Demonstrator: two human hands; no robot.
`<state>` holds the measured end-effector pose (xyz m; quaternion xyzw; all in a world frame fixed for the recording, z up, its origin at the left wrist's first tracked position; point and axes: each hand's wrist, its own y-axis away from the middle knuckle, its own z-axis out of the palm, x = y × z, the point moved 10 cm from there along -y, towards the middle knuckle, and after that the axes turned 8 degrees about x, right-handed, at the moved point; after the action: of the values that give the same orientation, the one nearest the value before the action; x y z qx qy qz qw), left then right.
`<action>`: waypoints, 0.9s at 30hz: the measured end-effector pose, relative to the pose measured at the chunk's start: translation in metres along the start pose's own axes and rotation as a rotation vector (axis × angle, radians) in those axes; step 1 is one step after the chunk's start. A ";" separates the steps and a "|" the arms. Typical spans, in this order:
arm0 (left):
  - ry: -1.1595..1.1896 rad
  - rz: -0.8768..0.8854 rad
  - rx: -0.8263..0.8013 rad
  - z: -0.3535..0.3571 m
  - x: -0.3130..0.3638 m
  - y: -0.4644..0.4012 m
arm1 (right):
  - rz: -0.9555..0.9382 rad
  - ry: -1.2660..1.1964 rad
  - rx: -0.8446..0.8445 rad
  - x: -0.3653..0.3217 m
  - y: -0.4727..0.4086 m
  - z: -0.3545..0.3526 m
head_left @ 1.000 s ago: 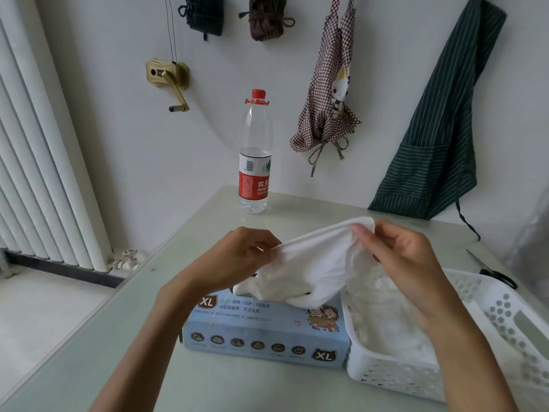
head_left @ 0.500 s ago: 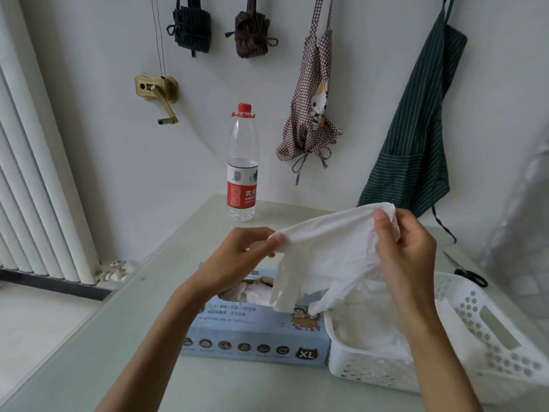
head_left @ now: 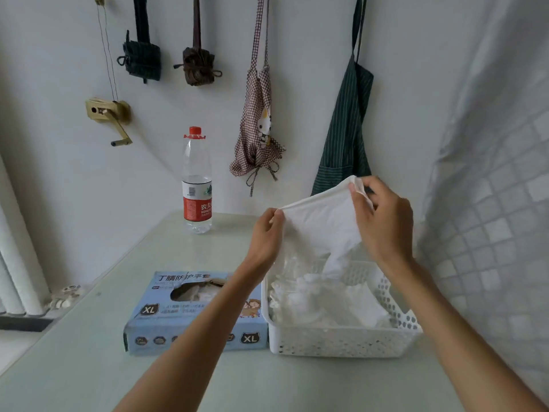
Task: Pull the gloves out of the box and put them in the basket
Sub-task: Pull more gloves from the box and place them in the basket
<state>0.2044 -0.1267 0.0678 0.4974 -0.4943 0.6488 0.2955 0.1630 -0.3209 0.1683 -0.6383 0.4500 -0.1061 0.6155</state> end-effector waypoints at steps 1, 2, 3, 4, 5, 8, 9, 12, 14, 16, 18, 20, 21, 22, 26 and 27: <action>0.006 0.008 0.044 0.002 -0.003 0.003 | -0.012 0.011 -0.016 0.000 0.003 -0.001; 0.000 0.022 0.084 0.000 -0.006 0.005 | -0.024 0.010 -0.031 -0.002 0.006 0.000; -0.021 0.049 0.123 -0.004 -0.008 0.007 | -0.033 -0.001 -0.040 -0.005 0.010 0.000; -0.054 0.086 0.170 -0.009 -0.007 0.009 | -0.029 -0.020 -0.043 -0.006 0.014 -0.002; -0.082 0.134 0.230 -0.018 -0.004 0.012 | -0.017 -0.052 -0.037 -0.008 0.017 -0.004; -0.141 0.311 0.344 -0.040 0.016 0.022 | 0.053 -0.251 -0.001 -0.010 0.027 -0.012; -0.197 0.352 0.341 -0.040 0.019 0.024 | 0.086 -0.313 0.009 -0.004 0.033 -0.013; -0.529 0.402 0.183 -0.015 0.001 0.019 | 0.220 -0.310 -0.001 0.037 0.058 -0.006; -0.805 0.381 -0.011 0.012 -0.034 0.011 | 0.313 -0.129 -0.076 0.081 0.080 0.007; -1.009 0.404 -0.160 0.032 -0.061 0.006 | 0.338 0.116 -0.235 0.119 0.098 0.021; -1.127 0.469 -0.255 0.048 -0.071 0.002 | 0.311 0.324 -0.440 0.141 0.109 0.035; -1.211 0.555 -0.335 0.067 -0.077 0.000 | 0.271 0.468 -0.571 0.155 0.110 0.042; -1.263 0.593 -0.369 0.073 -0.078 -0.001 | 0.249 0.512 -0.596 0.158 0.108 0.044; -1.317 0.623 -0.401 0.080 -0.083 -0.001 | 0.225 0.558 -0.613 0.162 0.106 0.044; -1.453 0.711 -0.502 0.094 -0.093 0.003 | 0.067 0.741 -0.702 0.168 0.102 0.052; -1.465 0.736 -0.515 0.097 -0.092 0.004 | 0.015 0.793 -0.741 0.169 0.104 0.056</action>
<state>0.2655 -0.2084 -0.0182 0.5163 -0.8223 0.0861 -0.2235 0.2518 -0.3844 -0.0064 -0.7203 0.6596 -0.1688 0.1330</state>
